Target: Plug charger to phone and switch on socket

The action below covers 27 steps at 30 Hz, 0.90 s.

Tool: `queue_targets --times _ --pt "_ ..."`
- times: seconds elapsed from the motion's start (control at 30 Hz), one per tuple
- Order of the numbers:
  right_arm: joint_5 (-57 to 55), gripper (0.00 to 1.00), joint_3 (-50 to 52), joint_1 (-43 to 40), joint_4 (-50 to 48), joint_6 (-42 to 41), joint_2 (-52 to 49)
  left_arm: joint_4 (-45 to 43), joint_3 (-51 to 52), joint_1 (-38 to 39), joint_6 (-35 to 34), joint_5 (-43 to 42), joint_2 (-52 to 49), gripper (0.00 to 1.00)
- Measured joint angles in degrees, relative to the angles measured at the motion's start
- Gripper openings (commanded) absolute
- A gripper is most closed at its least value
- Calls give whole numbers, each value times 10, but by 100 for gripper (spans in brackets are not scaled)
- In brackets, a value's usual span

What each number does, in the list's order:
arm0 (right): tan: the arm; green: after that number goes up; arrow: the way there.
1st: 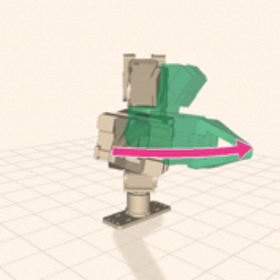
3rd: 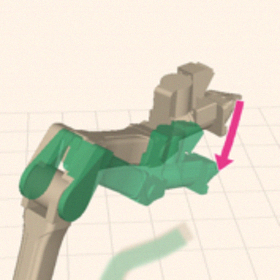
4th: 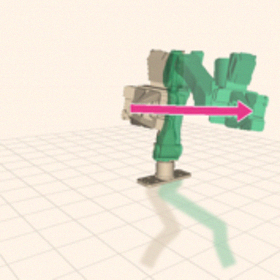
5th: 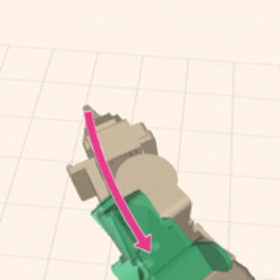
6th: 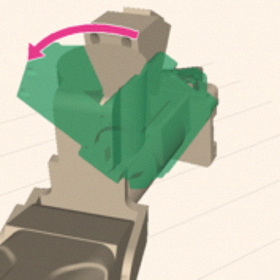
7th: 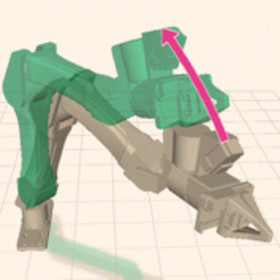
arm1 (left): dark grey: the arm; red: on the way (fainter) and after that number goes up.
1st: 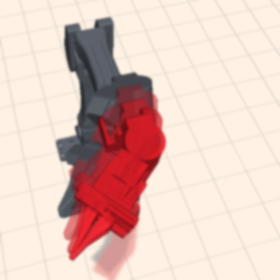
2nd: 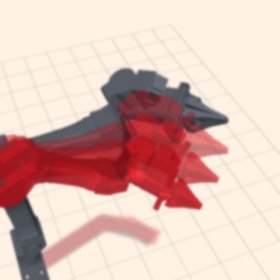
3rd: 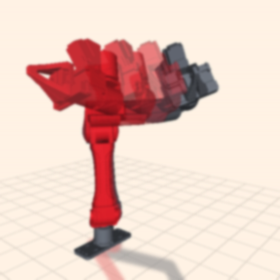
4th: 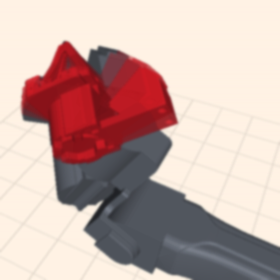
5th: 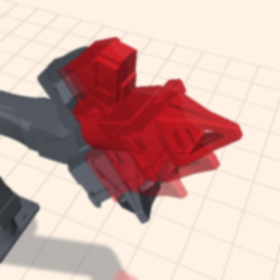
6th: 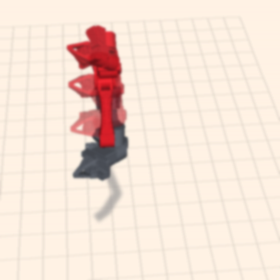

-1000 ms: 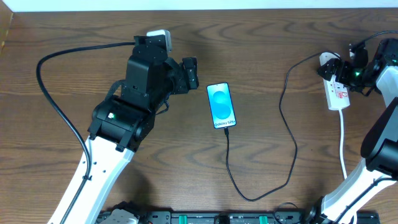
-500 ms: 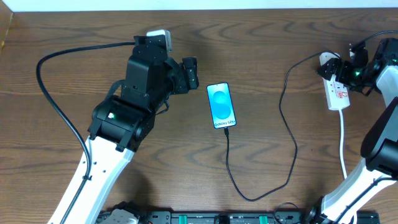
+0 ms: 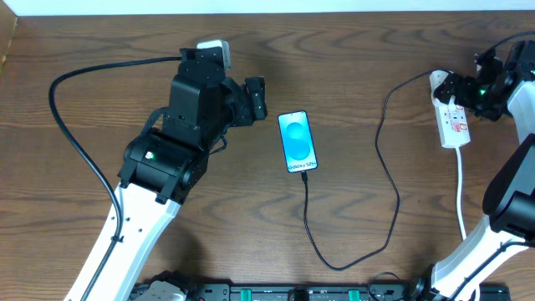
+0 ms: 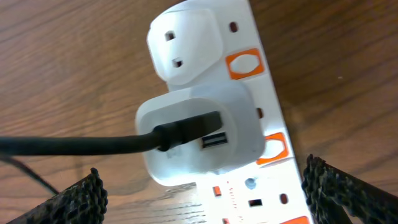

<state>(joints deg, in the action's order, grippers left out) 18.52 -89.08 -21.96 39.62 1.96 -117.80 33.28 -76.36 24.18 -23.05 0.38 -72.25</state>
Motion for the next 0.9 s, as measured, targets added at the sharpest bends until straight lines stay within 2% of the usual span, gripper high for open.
queue_targets --times 0.9 --pt "27 99 0 4 -9 0 -22 0 0 0 0 0 0 89"
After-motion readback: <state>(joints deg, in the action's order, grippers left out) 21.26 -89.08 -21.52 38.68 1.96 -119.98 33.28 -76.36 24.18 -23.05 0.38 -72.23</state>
